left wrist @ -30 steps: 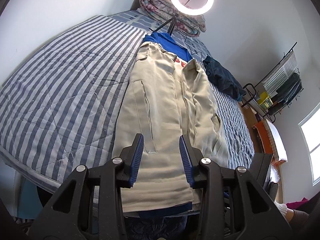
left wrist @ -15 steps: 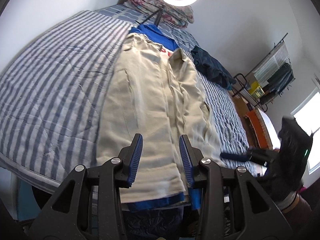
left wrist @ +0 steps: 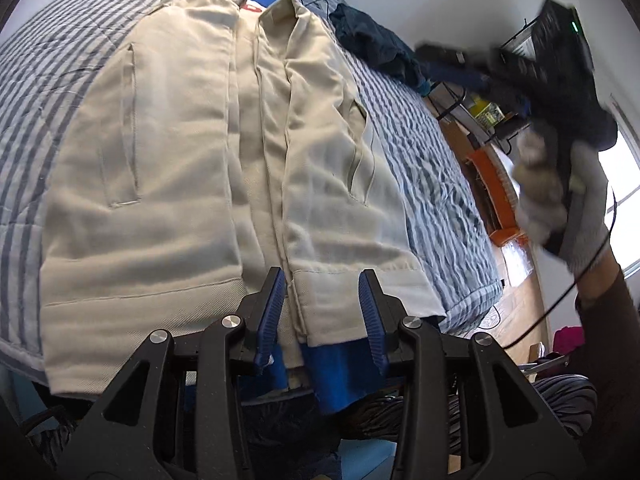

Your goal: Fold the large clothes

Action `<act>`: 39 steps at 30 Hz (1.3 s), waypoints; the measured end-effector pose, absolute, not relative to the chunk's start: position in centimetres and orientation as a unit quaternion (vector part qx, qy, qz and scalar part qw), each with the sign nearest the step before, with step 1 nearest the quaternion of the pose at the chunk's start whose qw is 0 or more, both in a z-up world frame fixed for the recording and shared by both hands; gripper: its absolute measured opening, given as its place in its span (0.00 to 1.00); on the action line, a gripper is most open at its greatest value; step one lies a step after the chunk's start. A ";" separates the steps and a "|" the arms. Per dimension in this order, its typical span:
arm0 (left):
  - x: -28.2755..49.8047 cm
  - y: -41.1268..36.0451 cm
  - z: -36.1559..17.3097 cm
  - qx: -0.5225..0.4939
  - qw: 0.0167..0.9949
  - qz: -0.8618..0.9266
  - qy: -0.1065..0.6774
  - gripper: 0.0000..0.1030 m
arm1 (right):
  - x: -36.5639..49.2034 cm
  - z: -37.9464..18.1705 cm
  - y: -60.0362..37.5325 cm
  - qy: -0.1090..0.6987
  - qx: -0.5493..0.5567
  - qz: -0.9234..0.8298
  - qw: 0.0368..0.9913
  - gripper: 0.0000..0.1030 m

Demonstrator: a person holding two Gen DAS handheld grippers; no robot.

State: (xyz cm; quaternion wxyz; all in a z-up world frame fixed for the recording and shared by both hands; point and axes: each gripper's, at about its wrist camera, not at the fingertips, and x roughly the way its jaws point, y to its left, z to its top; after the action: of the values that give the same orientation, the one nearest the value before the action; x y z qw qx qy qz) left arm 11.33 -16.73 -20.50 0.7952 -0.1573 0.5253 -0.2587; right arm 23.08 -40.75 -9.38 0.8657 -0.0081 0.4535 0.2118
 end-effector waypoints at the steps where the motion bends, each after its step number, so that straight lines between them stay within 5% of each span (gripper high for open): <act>1: 11.5 -17.0 -20.8 -0.157 0.793 -0.259 0.528 0.37 | 24.3 -9.3 -40.8 0.454 -0.006 0.210 0.866 0.47; 15: 13.6 -17.7 -23.1 -0.185 0.767 -0.273 0.550 0.35 | 41.4 -13.4 -37.1 0.486 -0.009 0.171 0.857 0.51; 18: 13.8 -17.7 -23.3 -0.175 0.770 -0.275 0.549 0.14 | 43.5 -14.6 -35.5 0.497 -0.031 0.155 0.853 0.51; 20: 13.8 -17.5 -23.4 -0.174 0.770 -0.277 0.548 0.09 | 44.5 -15.3 -35.0 0.506 -0.042 0.140 0.850 0.50; 26: 13.2 -17.4 -22.6 -0.169 0.778 -0.285 0.534 0.06 | 45.8 -16.7 -34.3 0.523 -0.068 0.102 0.844 0.04; 39: 11.9 -17.0 -22.1 -0.146 0.789 -0.281 0.526 0.05 | 47.0 -16.5 -32.2 0.498 -0.048 0.130 0.856 0.00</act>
State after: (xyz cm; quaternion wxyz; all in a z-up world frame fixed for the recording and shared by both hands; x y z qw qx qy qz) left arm 11.95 -17.04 -22.10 0.7892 -0.1458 0.5264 -0.2807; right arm 47.00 -32.19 -16.51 0.8563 -0.0477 0.4977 0.1295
